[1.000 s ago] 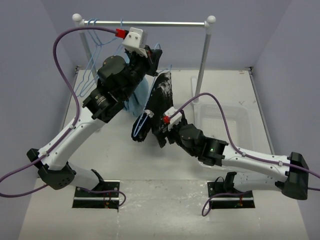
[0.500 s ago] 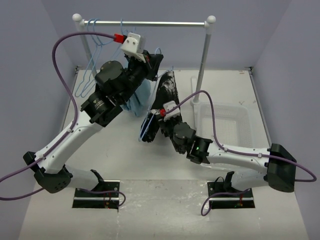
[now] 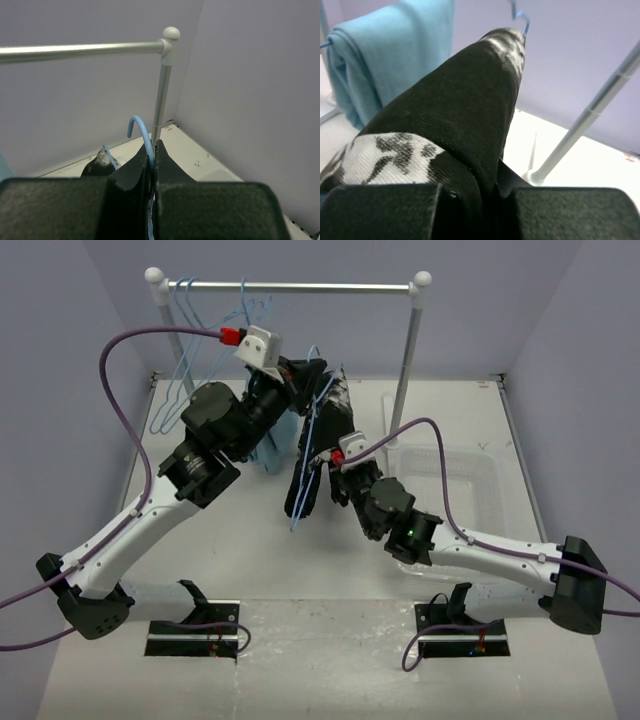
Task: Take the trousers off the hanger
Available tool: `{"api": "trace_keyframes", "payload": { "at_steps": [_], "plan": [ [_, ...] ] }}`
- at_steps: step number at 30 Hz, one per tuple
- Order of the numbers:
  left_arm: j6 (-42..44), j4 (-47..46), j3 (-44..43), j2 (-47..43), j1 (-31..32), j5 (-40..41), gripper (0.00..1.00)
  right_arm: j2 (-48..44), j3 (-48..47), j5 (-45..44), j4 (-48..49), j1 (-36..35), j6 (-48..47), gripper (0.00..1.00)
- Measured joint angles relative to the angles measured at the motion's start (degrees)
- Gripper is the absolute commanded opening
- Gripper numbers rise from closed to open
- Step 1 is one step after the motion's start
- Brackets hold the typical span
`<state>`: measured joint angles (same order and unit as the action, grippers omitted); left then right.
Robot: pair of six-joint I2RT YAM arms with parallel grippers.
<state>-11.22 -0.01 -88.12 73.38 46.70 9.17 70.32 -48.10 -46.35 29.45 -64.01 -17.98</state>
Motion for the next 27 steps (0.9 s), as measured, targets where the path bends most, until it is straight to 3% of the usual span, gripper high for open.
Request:
{"api": "trace_keyframes", "payload": {
  "at_steps": [9, 17, 27],
  "plan": [
    [-1.0, -6.0, 10.8, -3.0, 0.3, 4.7, 0.0, -6.1, -4.7, -0.1, 0.2, 0.7, -9.0, 0.0],
    [-6.7, -8.2, 11.1, 2.6, 0.4, 11.9, 0.0, -11.2, -8.4, 1.3, -3.4, 0.9, -12.3, 0.0],
    [-8.2, -1.7, 12.1, 11.6, -0.2, 14.4, 0.0, -20.3, -20.0, 5.1, -7.2, 1.0, -13.8, 0.0]
  ]
}}
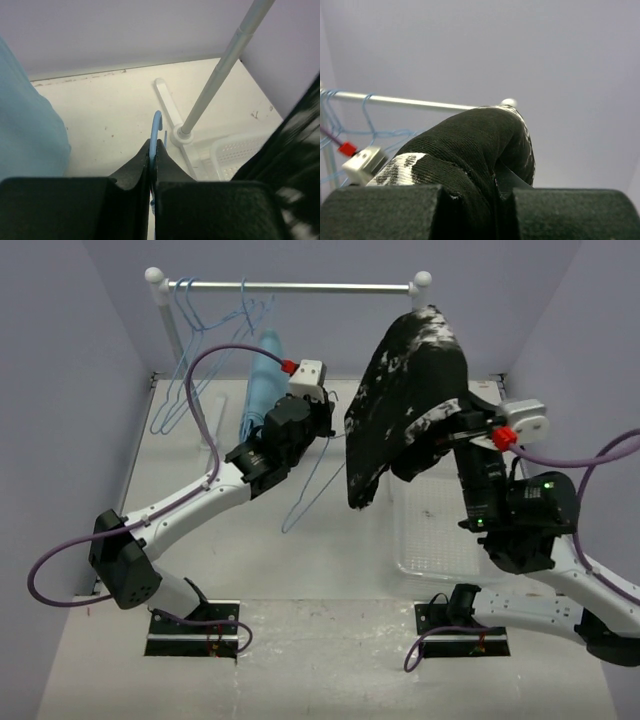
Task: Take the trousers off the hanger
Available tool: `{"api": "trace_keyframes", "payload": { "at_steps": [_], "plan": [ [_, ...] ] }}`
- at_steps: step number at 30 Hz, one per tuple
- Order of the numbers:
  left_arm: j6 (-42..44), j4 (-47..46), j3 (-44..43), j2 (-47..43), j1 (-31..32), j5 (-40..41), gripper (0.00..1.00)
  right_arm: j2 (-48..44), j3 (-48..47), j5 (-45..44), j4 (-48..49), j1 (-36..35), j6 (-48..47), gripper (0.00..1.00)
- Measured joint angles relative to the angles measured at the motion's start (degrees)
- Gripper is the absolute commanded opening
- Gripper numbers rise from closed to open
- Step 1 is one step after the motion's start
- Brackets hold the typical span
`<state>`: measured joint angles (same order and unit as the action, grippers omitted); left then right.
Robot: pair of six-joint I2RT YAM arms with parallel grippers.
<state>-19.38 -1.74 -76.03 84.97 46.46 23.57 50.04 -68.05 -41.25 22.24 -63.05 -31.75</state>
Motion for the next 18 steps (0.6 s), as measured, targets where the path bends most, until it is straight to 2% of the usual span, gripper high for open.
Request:
{"api": "trace_keyframes", "payload": {
  "at_steps": [8, 13, 18],
  "plan": [
    [0.5, -0.4, 0.4, -0.7, -0.2, -0.9, 0.0, -7.1, -2.2, -9.6, 1.0, 1.8, -6.5, 0.0],
    [1.0, -0.8, 0.4, -0.9, -0.2, -1.2, 0.0, -13.1, -1.4, -19.7, -9.5, 2.0, -2.6, 0.0],
    [2.0, -0.9, 0.4, -1.0, -0.2, -1.2, 0.0, -18.7, 4.4, -31.3, -18.6, 2.0, 3.0, 0.0]
  ]
}}
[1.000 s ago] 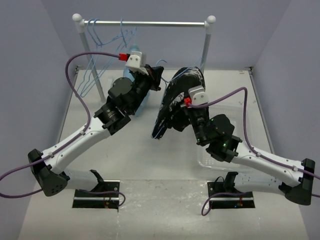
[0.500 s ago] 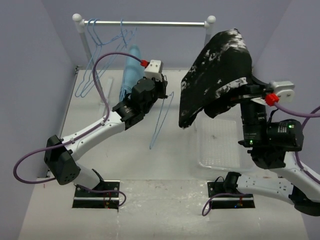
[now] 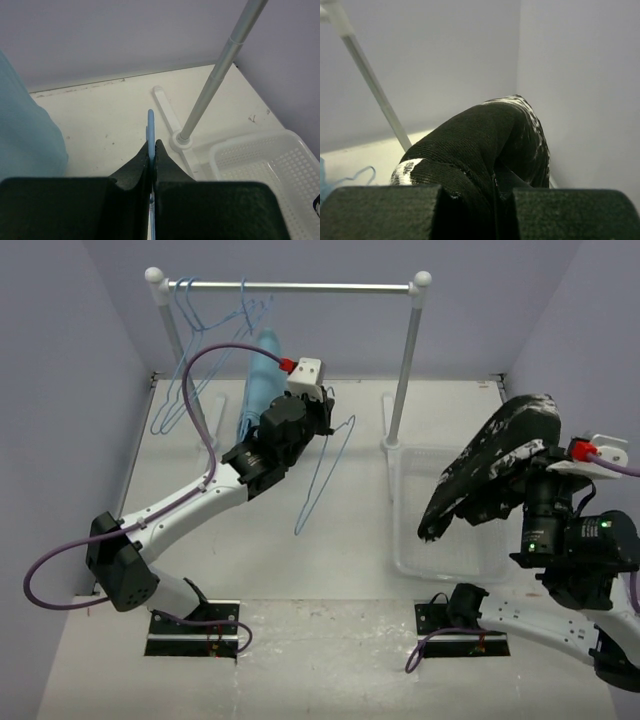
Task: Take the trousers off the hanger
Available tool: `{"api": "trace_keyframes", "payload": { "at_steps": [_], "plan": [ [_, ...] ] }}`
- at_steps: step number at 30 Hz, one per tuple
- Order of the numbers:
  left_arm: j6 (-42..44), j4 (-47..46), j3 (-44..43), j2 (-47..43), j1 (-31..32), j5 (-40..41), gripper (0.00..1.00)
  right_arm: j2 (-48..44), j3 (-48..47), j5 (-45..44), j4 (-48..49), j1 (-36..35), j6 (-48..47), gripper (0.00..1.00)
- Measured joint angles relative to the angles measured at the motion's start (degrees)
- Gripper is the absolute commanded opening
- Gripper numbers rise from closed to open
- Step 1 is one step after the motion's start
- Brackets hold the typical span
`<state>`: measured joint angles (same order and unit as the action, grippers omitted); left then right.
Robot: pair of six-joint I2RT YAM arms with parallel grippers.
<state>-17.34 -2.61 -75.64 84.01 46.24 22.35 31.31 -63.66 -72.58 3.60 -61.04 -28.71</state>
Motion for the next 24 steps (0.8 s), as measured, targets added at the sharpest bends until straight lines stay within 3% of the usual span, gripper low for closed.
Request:
{"api": "trace_keyframes", "payload": {
  "at_steps": [7, 11, 17, 24],
  "plan": [
    [0.9, -0.1, 0.0, -0.6, 0.0, 0.0, 0.0, 2.1, 6.2, -7.2, -20.9, 0.0, 18.5, 0.0],
    [1.4, -0.1, 0.0, -0.7, 0.0, 0.5, 0.0, 4.3, 10.0, -0.3, -31.1, 4.1, 31.7, 0.0],
    [1.5, -0.1, 0.0, -0.7, 0.0, 0.7, 0.0, 8.4, 15.1, 16.4, -37.0, 24.2, 44.0, 0.0],
    [1.6, 0.0, 0.0, -0.7, 0.0, 1.7, 0.0, 27.9, 16.1, 28.7, -36.7, 34.6, 50.0, 0.0]
  ]
}}
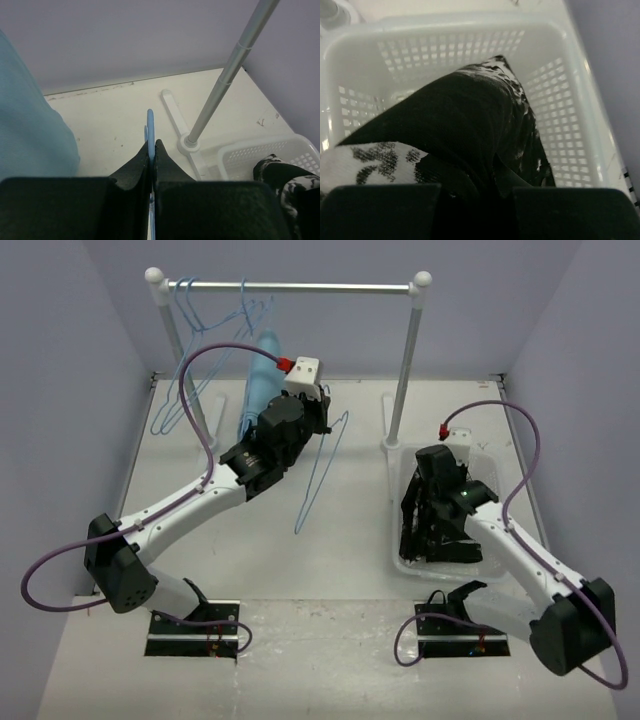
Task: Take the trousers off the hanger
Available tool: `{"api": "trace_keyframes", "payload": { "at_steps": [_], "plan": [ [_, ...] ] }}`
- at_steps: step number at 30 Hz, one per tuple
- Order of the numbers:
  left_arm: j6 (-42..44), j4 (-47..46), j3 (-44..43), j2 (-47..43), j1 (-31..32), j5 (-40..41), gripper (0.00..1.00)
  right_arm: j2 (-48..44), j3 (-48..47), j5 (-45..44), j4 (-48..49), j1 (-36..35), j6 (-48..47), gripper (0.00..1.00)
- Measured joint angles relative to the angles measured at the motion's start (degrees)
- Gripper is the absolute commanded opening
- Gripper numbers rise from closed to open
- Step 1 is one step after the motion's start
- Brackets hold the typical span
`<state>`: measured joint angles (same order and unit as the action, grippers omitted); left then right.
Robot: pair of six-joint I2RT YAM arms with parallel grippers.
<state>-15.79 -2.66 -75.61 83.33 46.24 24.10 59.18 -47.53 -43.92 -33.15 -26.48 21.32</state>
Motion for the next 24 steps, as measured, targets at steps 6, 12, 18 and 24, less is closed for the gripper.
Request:
{"api": "trace_keyframes", "payload": {
  "at_steps": [6, 12, 18, 24],
  "plan": [
    [0.4, 0.2, 0.0, 0.0, 0.0, 1.0, 0.0, 11.6, 0.1, 9.4, 4.3, 4.6, 5.1, 0.0],
    [0.6, 0.4, 0.0, 0.0, -0.1, 1.7, 0.0, 20.9, -3.7, 13.8, 3.2, 8.1, 9.2, 0.16],
    [1.8, 1.7, -1.2, 0.0, -0.1, 1.4, 0.0, 20.5, -6.4, 15.0, -4.7, 8.7, 10.6, 0.99],
    [3.5, 1.9, -7.3, 0.4, -0.1, 0.8, 0.0, 5.9, -6.7, 19.3, -6.4, 8.9, 8.0, 0.99]
  ]
}}
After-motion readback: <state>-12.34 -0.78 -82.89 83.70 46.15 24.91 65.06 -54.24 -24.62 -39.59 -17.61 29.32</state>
